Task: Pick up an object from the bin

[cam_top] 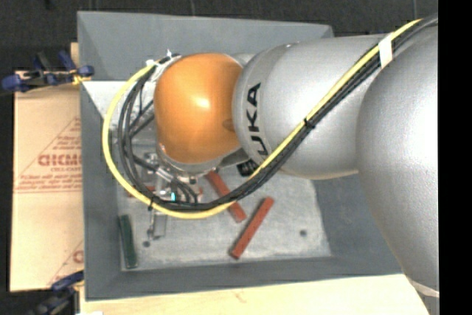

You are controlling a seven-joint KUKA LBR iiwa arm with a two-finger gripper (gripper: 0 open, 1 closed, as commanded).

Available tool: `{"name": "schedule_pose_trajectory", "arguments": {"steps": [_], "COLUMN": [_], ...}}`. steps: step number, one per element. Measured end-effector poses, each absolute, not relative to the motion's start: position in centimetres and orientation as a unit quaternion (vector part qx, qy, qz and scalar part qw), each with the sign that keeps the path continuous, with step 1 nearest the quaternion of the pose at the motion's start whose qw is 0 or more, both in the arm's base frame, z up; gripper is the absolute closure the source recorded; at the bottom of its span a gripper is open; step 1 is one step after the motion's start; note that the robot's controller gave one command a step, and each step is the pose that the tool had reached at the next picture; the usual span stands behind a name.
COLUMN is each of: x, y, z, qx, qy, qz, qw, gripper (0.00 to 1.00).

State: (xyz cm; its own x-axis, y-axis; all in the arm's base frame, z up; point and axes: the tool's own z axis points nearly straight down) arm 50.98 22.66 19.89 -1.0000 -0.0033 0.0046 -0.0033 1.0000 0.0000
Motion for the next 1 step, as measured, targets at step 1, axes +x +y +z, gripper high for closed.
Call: {"name": "schedule_pose_trajectory", "arguments": {"steps": [1], "x": [51.19], "y": [22.57], "z": [20.27], "qx": [0.0], "qy": [-1.0], "qz": [-0.001], "qw": [-0.001], "gripper": [0.0]}}
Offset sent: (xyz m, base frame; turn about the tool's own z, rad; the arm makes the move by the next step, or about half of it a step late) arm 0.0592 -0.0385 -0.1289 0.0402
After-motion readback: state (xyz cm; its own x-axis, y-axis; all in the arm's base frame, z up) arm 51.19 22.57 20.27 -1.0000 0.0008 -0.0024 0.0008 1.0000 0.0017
